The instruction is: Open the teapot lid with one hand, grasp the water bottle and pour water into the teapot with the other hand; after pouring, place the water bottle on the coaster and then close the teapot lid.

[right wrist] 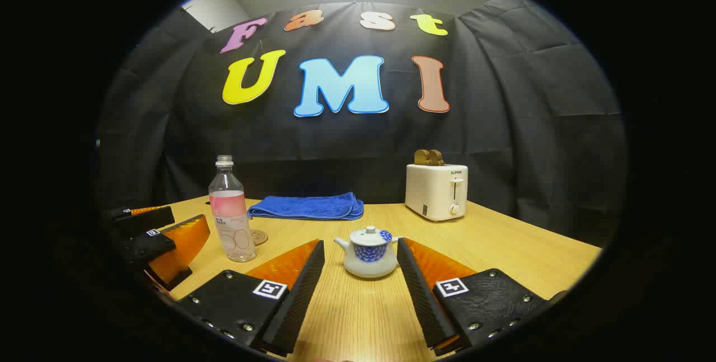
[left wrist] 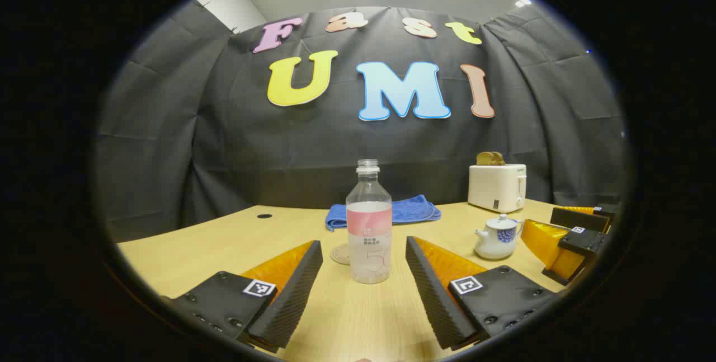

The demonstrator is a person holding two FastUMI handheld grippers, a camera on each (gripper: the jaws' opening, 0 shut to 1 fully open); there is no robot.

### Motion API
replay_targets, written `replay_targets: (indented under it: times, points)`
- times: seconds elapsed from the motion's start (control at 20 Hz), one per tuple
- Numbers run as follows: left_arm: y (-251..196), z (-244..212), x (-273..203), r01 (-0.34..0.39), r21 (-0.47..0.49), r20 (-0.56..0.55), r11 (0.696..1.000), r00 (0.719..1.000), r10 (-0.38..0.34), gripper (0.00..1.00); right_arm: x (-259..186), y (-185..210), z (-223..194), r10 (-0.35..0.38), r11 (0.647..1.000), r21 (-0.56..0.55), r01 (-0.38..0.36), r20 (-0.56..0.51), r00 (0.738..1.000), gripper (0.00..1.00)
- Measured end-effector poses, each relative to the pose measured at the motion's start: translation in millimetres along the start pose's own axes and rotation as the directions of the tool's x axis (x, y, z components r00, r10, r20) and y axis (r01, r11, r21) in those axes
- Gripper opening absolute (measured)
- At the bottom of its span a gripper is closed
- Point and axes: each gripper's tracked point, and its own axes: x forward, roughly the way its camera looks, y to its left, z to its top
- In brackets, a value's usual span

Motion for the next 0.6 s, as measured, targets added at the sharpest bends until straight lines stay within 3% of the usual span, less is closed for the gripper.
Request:
replay_targets:
  times: [0.5,0.6]
  points:
    - [0.7,-0.6,-0.3,-0.005,0.001,0.0,1.0,1.0,0.005,1.0,2.7,-3.8,-1.4,-0.024,1.0,0.001,0.024,-0.004,1.0,0.82]
    - [-2.0,-0.7,-1.6,0.011,0.0,-0.001,1.0,1.0,-0.011,1.0,5.0,-1.4,-1.0,-0.002,1.0,0.008,0.002,-0.007,1.0,0.82]
